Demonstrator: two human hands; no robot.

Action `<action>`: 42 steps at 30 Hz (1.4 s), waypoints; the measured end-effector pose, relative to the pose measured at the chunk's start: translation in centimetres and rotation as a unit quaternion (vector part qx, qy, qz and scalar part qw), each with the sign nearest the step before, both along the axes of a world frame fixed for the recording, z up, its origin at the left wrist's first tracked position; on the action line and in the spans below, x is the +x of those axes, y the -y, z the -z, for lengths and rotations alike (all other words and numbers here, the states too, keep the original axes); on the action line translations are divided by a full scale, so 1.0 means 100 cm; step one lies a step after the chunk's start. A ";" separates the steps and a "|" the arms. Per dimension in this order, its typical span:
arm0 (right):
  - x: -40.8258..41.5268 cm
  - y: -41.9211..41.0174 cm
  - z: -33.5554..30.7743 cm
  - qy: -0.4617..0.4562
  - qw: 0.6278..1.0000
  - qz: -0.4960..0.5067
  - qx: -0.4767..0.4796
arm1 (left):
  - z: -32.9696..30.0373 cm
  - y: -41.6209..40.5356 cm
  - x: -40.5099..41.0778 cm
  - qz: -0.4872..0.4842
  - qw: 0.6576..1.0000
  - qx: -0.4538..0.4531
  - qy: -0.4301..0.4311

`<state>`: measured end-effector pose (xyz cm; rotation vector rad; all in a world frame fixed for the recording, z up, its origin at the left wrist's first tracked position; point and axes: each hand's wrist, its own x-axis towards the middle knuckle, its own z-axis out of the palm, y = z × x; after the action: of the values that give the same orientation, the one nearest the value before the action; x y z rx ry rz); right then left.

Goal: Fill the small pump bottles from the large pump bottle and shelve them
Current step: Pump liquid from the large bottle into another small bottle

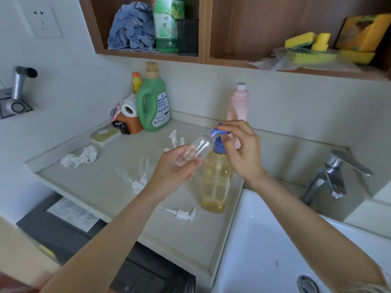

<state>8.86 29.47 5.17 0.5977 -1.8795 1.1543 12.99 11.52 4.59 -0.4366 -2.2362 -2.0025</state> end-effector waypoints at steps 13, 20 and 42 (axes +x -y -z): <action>0.002 0.016 0.036 -0.041 0.999 0.029 -0.009 | -0.002 -0.001 -0.010 0.033 0.952 0.168 0.254; 0.003 0.008 0.004 -0.020 0.998 0.056 0.019 | -0.009 -0.002 -0.015 0.088 0.950 0.196 0.227; -0.005 0.017 0.000 -0.068 0.988 0.138 0.010 | -0.009 0.009 -0.027 0.130 0.960 0.172 0.181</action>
<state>8.31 27.80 5.15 0.4013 -1.7924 0.8923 10.26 10.58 5.50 -0.3621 -2.0241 -2.7425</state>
